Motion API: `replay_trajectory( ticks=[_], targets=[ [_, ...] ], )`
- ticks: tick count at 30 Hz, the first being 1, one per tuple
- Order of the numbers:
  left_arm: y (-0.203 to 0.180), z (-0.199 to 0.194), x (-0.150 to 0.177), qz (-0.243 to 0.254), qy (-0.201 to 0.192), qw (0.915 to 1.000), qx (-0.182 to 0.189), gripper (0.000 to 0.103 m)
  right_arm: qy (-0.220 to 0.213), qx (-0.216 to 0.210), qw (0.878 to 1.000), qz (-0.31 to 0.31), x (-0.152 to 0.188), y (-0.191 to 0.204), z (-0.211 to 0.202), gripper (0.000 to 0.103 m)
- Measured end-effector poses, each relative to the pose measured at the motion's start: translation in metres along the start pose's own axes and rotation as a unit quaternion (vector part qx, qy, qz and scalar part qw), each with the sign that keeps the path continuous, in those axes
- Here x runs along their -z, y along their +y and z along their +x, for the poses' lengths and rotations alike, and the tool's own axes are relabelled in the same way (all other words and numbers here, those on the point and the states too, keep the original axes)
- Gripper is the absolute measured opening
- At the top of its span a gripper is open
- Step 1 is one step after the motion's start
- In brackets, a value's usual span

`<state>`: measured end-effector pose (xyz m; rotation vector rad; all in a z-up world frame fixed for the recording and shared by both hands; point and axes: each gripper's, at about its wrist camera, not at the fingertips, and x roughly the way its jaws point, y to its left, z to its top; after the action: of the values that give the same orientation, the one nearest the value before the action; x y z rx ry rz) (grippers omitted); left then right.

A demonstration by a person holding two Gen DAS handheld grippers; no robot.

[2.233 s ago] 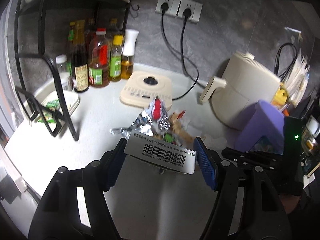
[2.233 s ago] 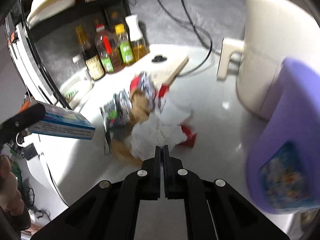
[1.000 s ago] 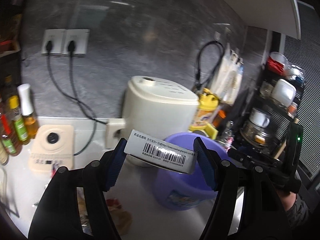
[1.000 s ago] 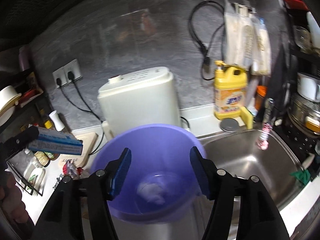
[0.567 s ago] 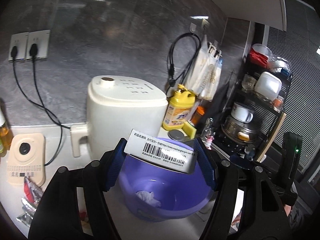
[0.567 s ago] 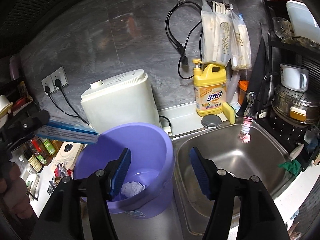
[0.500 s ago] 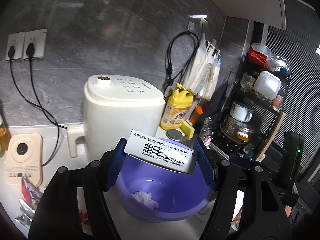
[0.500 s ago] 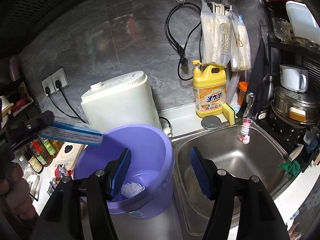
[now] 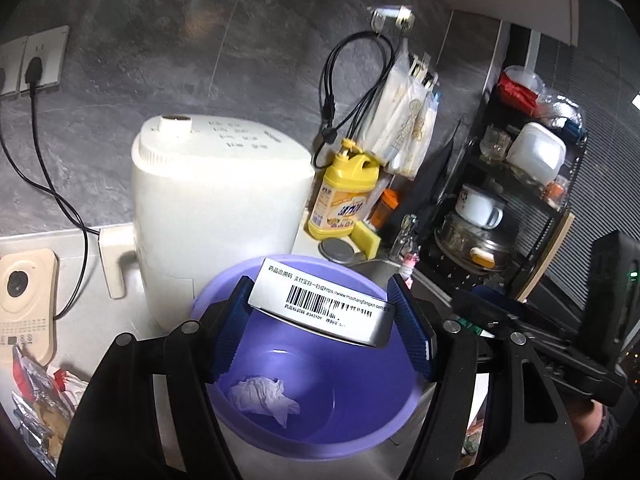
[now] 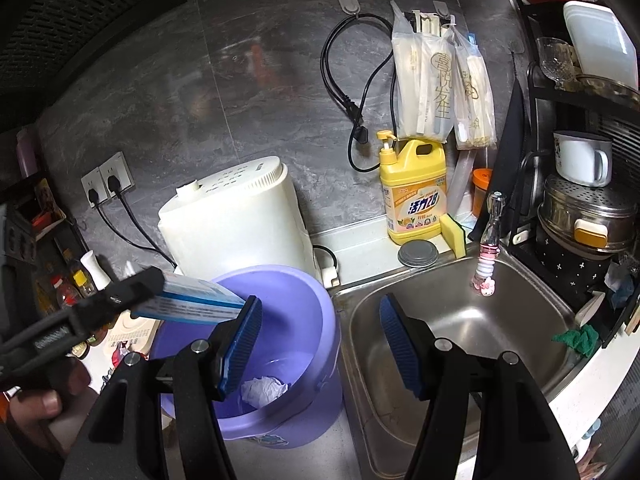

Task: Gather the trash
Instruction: 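Carry the box and tissue over the purple bucket and open both tools to drop them, then move both tools back down to the trash pile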

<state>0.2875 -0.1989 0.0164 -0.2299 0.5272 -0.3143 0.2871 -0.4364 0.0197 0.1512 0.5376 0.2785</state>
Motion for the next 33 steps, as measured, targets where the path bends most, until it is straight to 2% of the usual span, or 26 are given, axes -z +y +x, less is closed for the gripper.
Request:
replay_trajectory(
  ticks=[4, 10, 16, 23, 27, 33],
  targets=[
    [0.007, 0.002, 0.001, -0.020, 0.004, 0.9998, 0.003, 0.086, -0.001, 0.006, 1.000, 0.001, 0.000, 0.000, -0.004, 0.070],
    [0.022, -0.023, 0.003, -0.026, -0.015, 0.9993, -0.021, 0.097, 0.002, 0.001, 1.000, -0.008, 0.004, 0.013, -0.010, 0.080],
    [0.051, -0.062, 0.019, -0.042, -0.022, 0.9965, -0.069, 0.097, 0.007, -0.032, 0.999, -0.030, 0.014, 0.045, -0.011, 0.082],
    [0.088, -0.115, 0.042, -0.070, -0.036, 0.9892, -0.124, 0.097, 0.027, -0.081, 0.995, -0.052, 0.035, 0.089, -0.006, 0.082],
    [0.116, -0.142, 0.060, -0.092, -0.036, 0.9816, -0.163, 0.097, 0.039, -0.110, 0.991, -0.070, 0.047, 0.116, -0.003, 0.081],
    [0.157, -0.174, 0.094, -0.136, -0.032, 0.9674, -0.211, 0.097, 0.068, -0.152, 0.981, -0.101, 0.070, 0.157, 0.003, 0.070]
  ],
)
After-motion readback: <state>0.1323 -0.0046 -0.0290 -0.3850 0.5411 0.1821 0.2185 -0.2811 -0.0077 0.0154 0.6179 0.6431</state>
